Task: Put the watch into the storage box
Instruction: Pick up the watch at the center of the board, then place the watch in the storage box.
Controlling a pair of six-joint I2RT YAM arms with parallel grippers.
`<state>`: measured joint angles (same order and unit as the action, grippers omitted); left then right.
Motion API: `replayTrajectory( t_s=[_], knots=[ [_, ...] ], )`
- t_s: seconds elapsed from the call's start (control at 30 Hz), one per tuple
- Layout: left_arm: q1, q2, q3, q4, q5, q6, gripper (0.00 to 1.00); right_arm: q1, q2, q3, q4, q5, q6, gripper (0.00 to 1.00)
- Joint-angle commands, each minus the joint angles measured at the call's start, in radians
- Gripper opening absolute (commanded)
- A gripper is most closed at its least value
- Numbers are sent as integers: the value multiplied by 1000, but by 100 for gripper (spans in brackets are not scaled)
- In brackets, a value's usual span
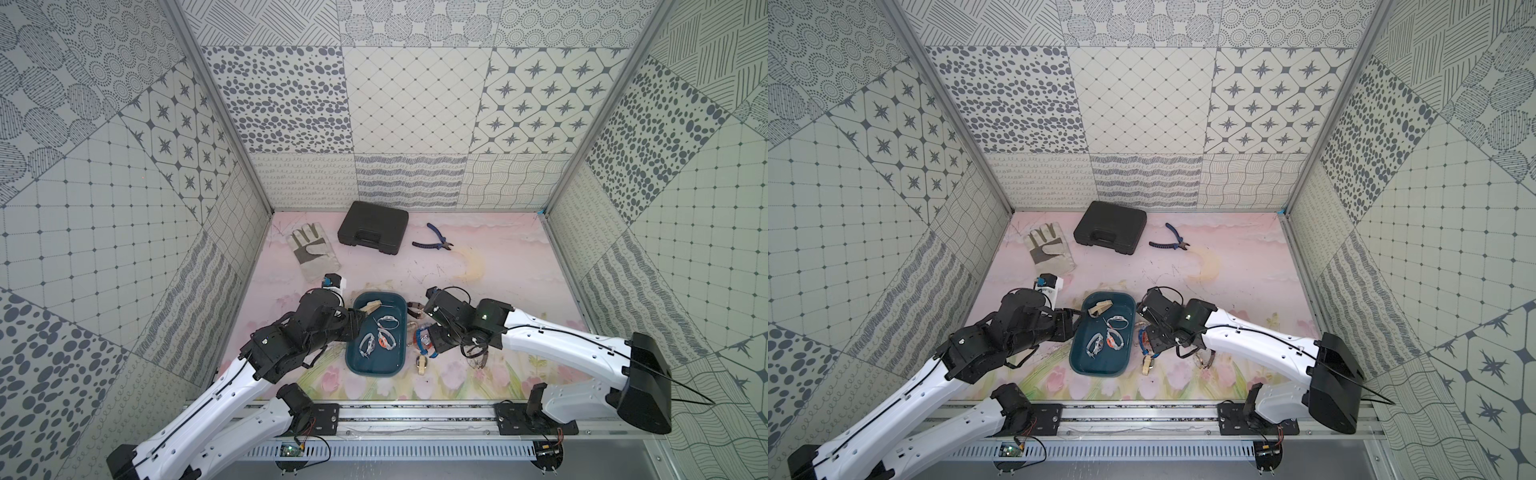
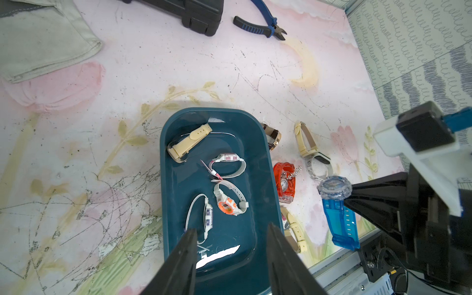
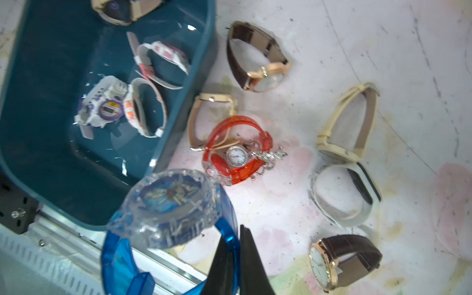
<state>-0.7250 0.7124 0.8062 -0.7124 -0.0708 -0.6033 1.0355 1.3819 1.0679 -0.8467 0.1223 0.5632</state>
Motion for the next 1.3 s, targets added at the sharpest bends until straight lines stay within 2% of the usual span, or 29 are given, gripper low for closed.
replayTrajectory(
  t_s=[0.0,0.23,0.5,1.27],
  knots=[
    [3,-67,13,-43,-63,-37,50,4,130,102,59,-82,-138,0],
    [10,-170,24,-112,-130,-50,52,3,399,325,57,-196,-269,0],
    [10,-192,42,-143,-147,-39,52,34,540,454,16,-231,-302,0],
    [10,-208,7,-135,-138,-34,52,65,589,390,29,-232,-266,0]
  ],
)
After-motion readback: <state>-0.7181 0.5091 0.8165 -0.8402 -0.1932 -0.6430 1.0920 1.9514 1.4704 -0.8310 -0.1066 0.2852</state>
